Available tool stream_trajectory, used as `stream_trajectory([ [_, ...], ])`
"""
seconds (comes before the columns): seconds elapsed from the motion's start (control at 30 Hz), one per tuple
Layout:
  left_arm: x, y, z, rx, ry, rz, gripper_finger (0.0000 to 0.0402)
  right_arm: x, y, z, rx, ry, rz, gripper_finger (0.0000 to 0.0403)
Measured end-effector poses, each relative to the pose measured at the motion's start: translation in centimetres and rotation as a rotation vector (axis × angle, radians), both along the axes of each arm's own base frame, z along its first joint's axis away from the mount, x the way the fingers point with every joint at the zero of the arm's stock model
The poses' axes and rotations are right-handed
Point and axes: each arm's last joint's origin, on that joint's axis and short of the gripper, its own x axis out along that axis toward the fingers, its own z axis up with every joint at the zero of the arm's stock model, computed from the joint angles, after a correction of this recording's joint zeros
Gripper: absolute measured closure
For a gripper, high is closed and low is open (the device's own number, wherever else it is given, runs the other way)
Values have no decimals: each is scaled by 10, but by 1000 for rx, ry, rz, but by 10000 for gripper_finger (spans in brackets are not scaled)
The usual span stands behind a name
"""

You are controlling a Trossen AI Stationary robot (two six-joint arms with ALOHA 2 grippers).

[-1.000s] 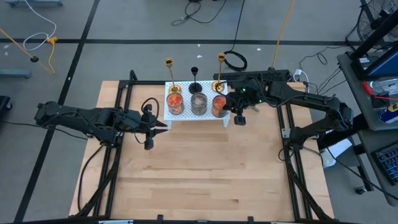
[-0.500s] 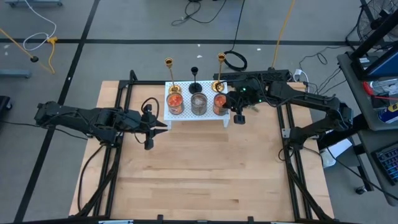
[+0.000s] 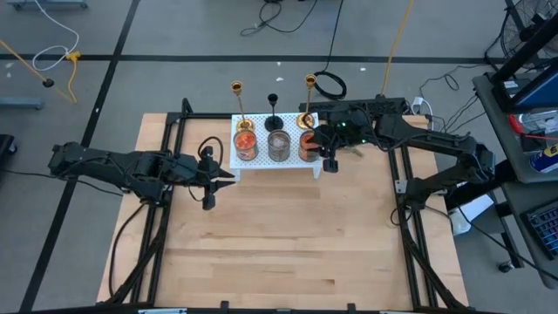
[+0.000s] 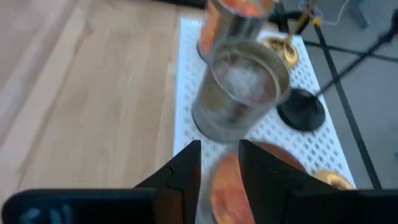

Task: Pick & Place candle stick holders
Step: Return to Home Position

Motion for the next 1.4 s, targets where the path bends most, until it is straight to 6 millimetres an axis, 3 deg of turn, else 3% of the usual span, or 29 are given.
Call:
stream_trajectory([
  [0.27,-17,3,14,-1,-92,25,314,2,31,7,6,-37,96,296],
  [0.57,-61,8,36,61,-260,20,314,-41,62,29,-7,-105,193,333],
  [0.7,-75,10,34,103,-302,4,314,-62,68,11,-6,-148,202,356],
  [0.93,-84,11,-7,123,-260,-6,314,-98,70,-35,5,-271,176,392],
  [1.1,-85,11,-31,160,-252,-22,314,-116,72,-56,78,-390,129,399],
  [1.4,-88,11,-40,274,-338,-59,314,-141,74,-81,51,-482,126,400],
])
